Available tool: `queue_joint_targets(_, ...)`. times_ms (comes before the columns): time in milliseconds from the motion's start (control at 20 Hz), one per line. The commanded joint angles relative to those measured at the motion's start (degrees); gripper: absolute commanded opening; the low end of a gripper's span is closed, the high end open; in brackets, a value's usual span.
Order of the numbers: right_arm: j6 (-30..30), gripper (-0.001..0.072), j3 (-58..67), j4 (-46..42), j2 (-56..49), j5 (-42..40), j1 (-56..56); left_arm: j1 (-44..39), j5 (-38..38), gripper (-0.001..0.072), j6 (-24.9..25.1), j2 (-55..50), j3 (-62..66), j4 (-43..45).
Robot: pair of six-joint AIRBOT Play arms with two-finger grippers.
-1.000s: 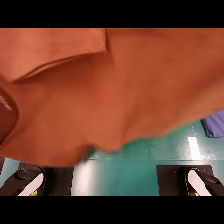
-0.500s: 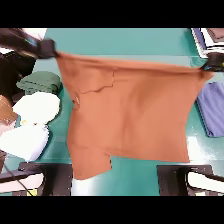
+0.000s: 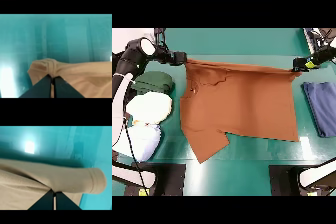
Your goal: Fold the shirts.
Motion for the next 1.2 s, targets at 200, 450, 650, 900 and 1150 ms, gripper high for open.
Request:
queue_joint_targets(200,0.0,0.0016,-14.6,-0.1,6.8,-1.0,0.1,0.1,-13.6,0.0024,0.2,-0.7,-5.4,0.0)
queue_joint_targets(450,0.0,0.0022,-27.0,2.8,10.5,-6.5,0.1,0.1,-8.3,0.0118,-1.0,-0.7,-13.7,-1.1)
queue_joint_targets(650,-0.8,0.0334,-27.4,9.0,11.5,-4.6,-1.1,0.1,-11.5,0.0517,-0.5,2.1,-13.7,-2.1)
queue_joint_targets(900,-4.7,0.0334,-36.5,12.0,23.8,-0.2,-5.4,0.1,-21.1,0.0518,0.1,13.7,-21.7,2.6)
queue_joint_targets(1150,-4.7,0.0336,-47.0,12.0,37.3,-1.1,-9.7,0.1,-19.5,0.0517,-0.1,29.1,-47.6,-5.5)
